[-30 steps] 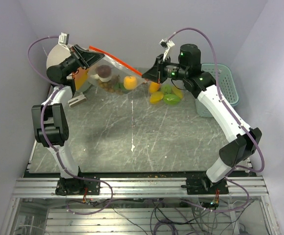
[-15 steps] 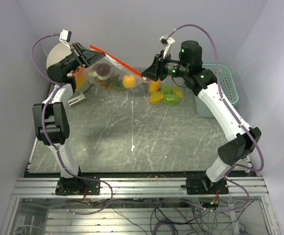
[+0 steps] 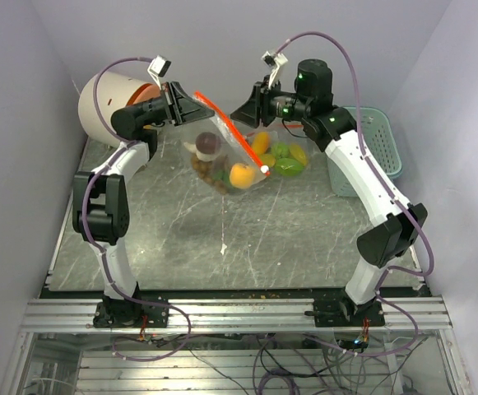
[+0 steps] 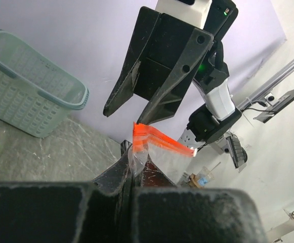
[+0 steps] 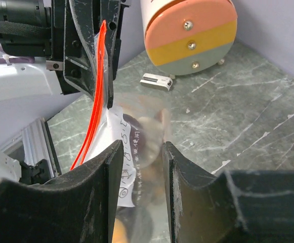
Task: Open the zip-top bag and remove the fake food
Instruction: Unzip the zipper food storage bag at the center of the board.
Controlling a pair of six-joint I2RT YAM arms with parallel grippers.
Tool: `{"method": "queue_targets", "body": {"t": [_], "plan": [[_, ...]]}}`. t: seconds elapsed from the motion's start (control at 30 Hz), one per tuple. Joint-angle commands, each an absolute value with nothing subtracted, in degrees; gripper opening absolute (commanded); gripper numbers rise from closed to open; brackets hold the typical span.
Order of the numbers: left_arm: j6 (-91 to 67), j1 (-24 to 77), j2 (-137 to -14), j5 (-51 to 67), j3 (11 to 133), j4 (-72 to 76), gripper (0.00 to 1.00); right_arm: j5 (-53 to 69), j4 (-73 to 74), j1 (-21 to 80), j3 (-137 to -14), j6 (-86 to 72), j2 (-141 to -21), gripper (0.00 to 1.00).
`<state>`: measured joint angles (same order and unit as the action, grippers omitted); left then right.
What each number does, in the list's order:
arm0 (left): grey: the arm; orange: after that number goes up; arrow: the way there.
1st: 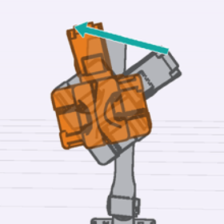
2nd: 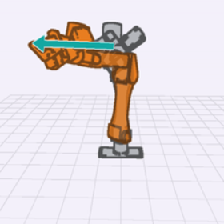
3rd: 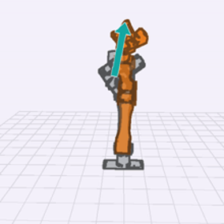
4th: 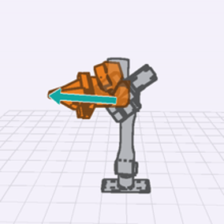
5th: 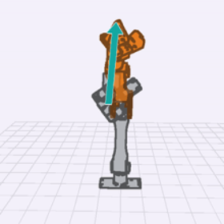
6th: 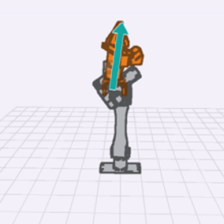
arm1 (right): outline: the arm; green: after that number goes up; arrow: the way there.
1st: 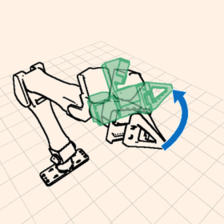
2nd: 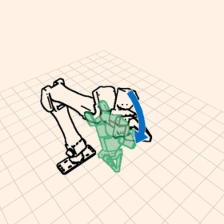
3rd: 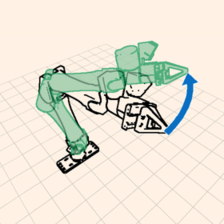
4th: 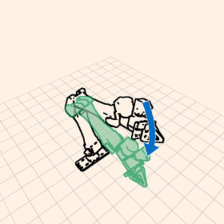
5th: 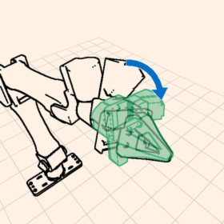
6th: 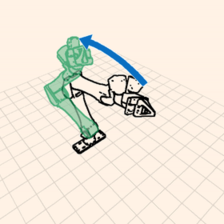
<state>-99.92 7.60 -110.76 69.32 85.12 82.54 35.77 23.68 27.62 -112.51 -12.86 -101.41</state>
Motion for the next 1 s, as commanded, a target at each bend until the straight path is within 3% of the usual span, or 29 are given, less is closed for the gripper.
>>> {"method": "queue_targets", "body": {"t": [0.0, 0.97], "plan": [[-101.52, 6.86, -109.44, 70.23, 87.54, 98.82, 0.07, 36.30, 23.21, 27.95, -112.16, -12.98, -100.90, 0.37], [-101.42, 6.86, -112.03, 69.64, 88.51, 98.78, 0.07, 33.42, 25.34, 32.26, -112.06, -11.93, -99.77, 0.37]]}}
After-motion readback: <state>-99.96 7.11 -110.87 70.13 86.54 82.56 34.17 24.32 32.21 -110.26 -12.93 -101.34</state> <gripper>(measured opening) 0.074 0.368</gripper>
